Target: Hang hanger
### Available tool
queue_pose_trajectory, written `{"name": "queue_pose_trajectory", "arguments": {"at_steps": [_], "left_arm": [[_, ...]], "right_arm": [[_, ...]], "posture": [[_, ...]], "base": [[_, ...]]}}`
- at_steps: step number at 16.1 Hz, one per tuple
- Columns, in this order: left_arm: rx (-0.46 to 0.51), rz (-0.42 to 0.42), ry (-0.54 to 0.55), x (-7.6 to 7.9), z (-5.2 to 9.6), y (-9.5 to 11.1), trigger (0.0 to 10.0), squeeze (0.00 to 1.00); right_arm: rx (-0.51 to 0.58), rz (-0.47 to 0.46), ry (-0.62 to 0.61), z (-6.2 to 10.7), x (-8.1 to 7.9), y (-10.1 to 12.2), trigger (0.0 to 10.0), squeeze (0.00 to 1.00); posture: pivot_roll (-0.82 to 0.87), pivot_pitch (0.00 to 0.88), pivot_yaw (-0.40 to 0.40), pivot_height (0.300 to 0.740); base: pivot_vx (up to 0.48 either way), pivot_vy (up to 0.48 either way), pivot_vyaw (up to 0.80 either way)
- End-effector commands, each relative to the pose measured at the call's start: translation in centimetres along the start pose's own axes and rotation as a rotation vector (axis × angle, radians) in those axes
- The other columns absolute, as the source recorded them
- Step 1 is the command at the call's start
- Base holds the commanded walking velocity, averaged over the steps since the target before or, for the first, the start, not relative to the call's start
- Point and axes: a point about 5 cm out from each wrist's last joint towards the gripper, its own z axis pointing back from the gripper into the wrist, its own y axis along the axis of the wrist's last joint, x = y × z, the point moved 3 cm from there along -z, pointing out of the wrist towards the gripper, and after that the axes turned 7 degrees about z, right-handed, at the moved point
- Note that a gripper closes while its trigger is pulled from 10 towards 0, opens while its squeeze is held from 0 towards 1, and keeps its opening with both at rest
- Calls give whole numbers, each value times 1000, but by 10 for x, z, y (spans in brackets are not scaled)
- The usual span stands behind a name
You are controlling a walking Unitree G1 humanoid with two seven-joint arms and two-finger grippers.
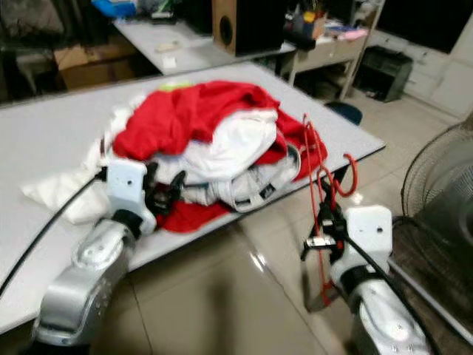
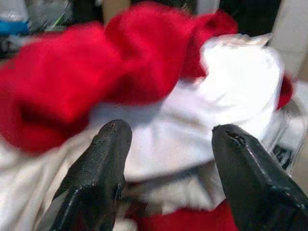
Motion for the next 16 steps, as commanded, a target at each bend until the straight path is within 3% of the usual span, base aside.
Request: {"name": "queue_pose_trajectory", "arguments": {"at_steps": [1, 4, 6, 8, 11, 16], "left_arm": [[24, 39, -18, 5, -3, 7, 10000, 0], [52, -10, -67, 16, -7, 9, 10000, 0], [57, 8, -87, 19, -8, 9, 10000, 0], [71, 6, -90, 21, -12, 11, 10000, 0], [80, 6, -117, 24, -17, 12, 10000, 0], [151, 37, -132, 27, -26, 28, 10000, 0]], "right_arm": [[-14, -39, -42, 2, 10, -1, 10000, 0], [20, -36, -63, 1, 15, 6, 10000, 0], [37, -16, -83, 0, 17, 10, 10000, 0], [14, 22, -64, 1, 15, 7, 10000, 0], [-18, 43, -87, 0, 18, 0, 10000, 0], [11, -2, -125, -1, 25, 2, 10000, 0]], "posture": [[-53, 0, 2, 740], [-64, 0, 4, 740], [-68, 0, 5, 740], [-72, 0, 3, 740], [-76, 0, 6, 740], [-73, 0, 9, 740]], "base": [[0, 0, 0], [0, 0, 0], [0, 0, 0], [349, 0, 0], [430, 0, 677], [442, 0, 131]]}}
